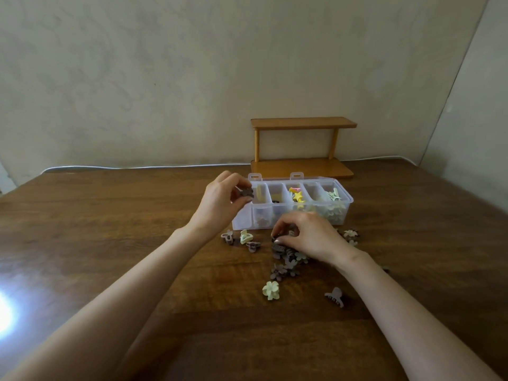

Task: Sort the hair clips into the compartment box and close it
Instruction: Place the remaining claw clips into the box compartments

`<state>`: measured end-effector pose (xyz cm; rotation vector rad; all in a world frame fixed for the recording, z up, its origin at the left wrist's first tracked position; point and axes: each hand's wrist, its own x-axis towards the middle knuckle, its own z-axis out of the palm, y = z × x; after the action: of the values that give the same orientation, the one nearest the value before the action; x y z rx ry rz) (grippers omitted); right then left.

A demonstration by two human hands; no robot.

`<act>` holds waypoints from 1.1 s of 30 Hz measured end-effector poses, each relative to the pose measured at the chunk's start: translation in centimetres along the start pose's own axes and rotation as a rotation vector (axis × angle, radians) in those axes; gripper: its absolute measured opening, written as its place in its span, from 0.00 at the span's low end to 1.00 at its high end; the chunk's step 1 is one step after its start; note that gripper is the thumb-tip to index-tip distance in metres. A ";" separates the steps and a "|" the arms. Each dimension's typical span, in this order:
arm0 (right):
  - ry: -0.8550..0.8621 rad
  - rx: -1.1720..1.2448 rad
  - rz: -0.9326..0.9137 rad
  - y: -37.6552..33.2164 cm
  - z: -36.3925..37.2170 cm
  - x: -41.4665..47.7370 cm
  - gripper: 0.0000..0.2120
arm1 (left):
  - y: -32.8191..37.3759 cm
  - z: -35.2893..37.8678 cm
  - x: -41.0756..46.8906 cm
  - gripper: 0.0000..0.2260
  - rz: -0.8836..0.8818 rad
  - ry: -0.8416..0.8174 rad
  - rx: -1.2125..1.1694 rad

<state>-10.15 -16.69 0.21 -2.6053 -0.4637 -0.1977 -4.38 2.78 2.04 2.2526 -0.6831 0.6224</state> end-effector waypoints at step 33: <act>-0.115 0.056 0.137 1.4 -1.9 -0.2 0.10 | 0.7 1.5 -4.5 0.07 0.273 -0.088 0.241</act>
<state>-9.90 -18.84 1.17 -2.5901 -0.3230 0.0105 -7.85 2.57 -1.25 2.4397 -1.0190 0.7758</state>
